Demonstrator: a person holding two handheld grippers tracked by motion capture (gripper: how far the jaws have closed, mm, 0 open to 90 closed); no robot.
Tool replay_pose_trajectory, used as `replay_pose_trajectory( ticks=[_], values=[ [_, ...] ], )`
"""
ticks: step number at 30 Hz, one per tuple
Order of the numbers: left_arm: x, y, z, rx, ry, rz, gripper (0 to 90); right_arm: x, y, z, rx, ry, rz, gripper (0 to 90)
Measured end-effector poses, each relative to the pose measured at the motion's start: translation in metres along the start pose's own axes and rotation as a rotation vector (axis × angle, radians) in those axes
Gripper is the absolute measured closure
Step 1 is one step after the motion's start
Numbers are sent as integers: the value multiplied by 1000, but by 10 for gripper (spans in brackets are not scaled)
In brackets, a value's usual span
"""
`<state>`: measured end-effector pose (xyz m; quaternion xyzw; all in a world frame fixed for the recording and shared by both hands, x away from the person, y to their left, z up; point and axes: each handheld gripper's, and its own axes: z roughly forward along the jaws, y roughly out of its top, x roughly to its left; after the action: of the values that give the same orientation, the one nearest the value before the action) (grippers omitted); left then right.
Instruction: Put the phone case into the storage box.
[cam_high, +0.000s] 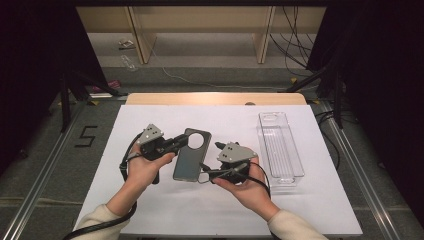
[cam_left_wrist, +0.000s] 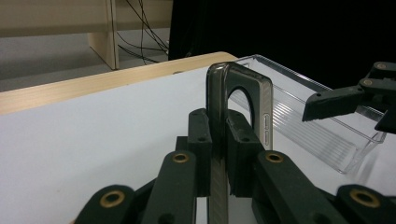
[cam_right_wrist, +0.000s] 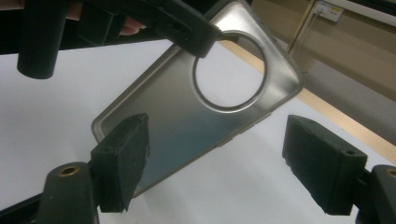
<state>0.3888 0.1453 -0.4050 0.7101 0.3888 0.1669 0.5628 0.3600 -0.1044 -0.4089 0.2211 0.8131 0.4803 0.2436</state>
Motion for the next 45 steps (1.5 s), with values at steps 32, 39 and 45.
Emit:
replay_pose_trajectory(
  ticks=[32, 39, 45],
  values=[
    [-15, 0, -6, -47, -15, 24, 815, -16, 0, -7, -45, -72, 82, 282],
    [-17, 0, -6, -48, -20, 27, 815, -17, 0, -7, -56, -79, 98, 288],
    [-19, -1, -5, -49, -21, 29, 814, -18, 0, -6, -57, -82, 114, 301]
  ],
)
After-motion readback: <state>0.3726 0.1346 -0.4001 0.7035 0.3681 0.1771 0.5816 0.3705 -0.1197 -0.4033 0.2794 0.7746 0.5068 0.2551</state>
